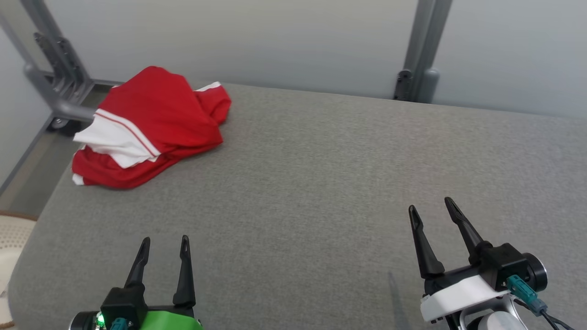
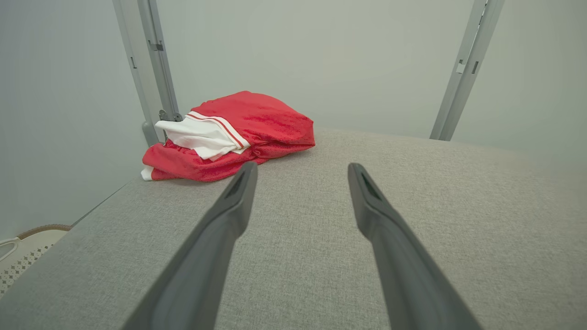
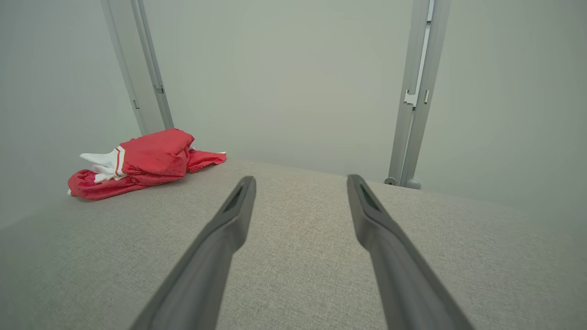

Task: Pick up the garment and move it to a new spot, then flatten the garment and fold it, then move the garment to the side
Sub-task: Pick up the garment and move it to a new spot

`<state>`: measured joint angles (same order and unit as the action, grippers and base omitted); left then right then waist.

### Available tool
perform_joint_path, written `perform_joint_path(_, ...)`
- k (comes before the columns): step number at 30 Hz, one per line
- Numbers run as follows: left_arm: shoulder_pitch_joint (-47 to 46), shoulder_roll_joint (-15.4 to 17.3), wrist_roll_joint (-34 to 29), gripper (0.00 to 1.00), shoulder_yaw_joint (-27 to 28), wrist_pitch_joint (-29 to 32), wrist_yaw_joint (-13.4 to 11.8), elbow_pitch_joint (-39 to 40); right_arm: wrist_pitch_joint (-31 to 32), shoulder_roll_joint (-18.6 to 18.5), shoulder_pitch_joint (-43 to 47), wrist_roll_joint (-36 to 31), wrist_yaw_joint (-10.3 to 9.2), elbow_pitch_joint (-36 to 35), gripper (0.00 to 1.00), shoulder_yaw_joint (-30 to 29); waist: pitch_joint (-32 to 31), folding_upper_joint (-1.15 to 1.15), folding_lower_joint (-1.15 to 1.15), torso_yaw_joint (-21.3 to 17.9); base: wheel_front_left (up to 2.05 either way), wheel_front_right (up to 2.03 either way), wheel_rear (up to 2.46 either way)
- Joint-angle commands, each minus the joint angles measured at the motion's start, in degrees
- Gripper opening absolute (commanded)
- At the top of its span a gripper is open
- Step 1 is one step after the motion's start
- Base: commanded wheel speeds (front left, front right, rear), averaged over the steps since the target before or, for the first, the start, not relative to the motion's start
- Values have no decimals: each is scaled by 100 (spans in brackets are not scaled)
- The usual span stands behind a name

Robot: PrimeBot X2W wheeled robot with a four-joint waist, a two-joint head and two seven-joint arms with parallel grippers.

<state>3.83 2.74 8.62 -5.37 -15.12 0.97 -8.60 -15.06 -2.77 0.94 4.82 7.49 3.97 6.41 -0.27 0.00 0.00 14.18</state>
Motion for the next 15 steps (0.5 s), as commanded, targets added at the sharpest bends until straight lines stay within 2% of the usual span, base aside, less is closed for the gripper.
perform_joint_path(1, 95, 27, -24, 100, 35, -6, 1, 27, -18, -20, 26, 2, 0, -34, 100, 0, 18, 0, 0, 773, 0, 0, 0)
perform_joint_path(8, 175, 24, 35, 100, 196, -5, -7, 81, -18, -22, -70, -36, 0, 1, 100, 217, 66, 0, 0, 1335, 0, 0, 0)
perform_joint_path(15, 235, 24, 133, 100, 238, -5, -89, 181, -18, -23, -183, -74, 0, 44, 100, 395, 202, 0, 0, 1453, 0, 0, 0)
